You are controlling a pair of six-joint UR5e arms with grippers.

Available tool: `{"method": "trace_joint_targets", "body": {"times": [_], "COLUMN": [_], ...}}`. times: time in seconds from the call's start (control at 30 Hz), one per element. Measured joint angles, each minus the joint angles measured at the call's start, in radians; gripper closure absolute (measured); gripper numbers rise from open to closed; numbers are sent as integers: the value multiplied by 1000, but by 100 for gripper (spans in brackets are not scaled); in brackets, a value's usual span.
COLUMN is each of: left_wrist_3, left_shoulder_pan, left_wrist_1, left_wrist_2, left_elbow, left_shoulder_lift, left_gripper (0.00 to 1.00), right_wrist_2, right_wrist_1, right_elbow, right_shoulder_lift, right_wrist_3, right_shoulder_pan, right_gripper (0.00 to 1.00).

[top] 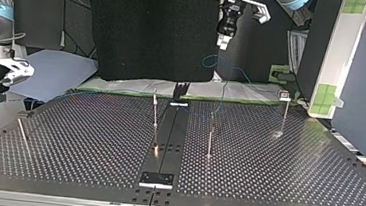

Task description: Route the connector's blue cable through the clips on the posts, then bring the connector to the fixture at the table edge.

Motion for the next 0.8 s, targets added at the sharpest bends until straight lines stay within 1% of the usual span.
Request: {"method": "trace_joint_targets", "body": {"times": [0.17, 0.27, 0.37, 0.4, 0.57, 0.8], "left_wrist_3": [5, 7, 7, 7, 8, 8], "left_shoulder_pan": [4, 5, 6, 6, 9, 15], "left_wrist_1": [-8, -9, -10, -10, -13, -18], "left_wrist_2": [1, 1, 1, 2, 2, 1], "left_elbow": [0, 0, 0, 0, 0, 0], "left_shoulder_lift": [0, 0, 0, 0, 0, 0], "left_gripper": [0, 0, 0, 0, 0, 0], "right_wrist_2": [-40, -63, -88, -93, -140, -194], "right_wrist_1": [-1, -1, -3, -3, -6, -19], "right_elbow": [0, 0, 0, 0, -1, -2], "right_shoulder_lift": [6, 19, 40, 44, 69, 97], "right_wrist_3": [-16, -26, -39, -41, -54, -81], "right_shoulder_pan": [-5, -6, -4, -3, -1, 0], "right_gripper": [100, 100, 100, 100, 100, 100]}}
